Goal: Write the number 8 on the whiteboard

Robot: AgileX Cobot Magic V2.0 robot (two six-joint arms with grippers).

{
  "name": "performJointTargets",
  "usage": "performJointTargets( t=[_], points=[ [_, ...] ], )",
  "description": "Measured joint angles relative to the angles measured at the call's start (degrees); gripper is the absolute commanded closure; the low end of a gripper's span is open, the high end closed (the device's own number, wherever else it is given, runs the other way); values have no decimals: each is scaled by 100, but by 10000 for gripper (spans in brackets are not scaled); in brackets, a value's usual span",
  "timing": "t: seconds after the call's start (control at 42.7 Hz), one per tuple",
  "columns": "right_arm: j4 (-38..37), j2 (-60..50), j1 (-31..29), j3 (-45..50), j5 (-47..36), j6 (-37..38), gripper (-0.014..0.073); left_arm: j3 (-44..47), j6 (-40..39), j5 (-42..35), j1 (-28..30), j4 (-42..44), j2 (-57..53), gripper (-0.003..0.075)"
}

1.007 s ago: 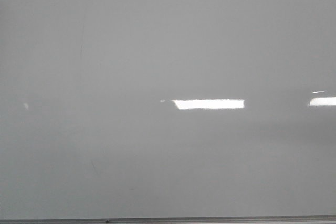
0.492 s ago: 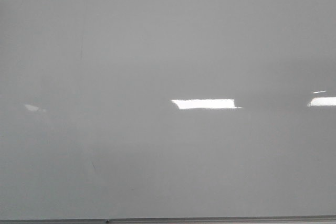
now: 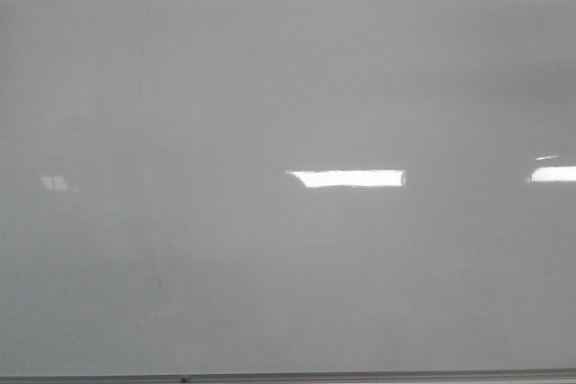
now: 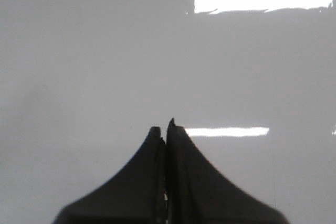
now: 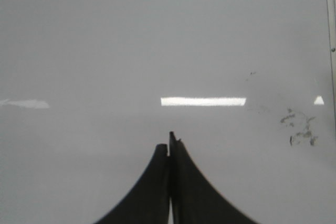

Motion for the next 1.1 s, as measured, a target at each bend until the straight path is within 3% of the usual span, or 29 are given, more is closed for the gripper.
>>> performJointTargets(
  t=[0.539, 0.609, 0.679, 0.749, 0.843, 0.913, 1.007, 1.1],
  points=[
    [0, 1414, 0, -34, 410, -103, 655, 668, 0, 231, 0, -21, 727, 741],
    [0, 1564, 0, -34, 506, -226, 610, 786, 0, 231, 0, -33, 737, 740],
    [0, 1647, 8, -34, 583, -333, 503, 881, 0, 231, 0, -55, 737, 731],
    [0, 1696, 32, -34, 596, -412, 313, 931, 0, 244, 0, -67, 737, 673],
    [0, 1693, 89, -34, 618, -486, 56, 931, 0, 339, 0, -67, 737, 499],
    [0, 1693, 131, -34, 629, -539, -44, 931, 0, 392, 0, -67, 751, 355],
    [0, 1693, 137, -34, 664, -563, -69, 931, 0, 456, 0, -56, 867, 211],
    [0, 1693, 137, -34, 673, -576, -69, 931, 0, 497, 0, -44, 1130, 185]
  ],
)
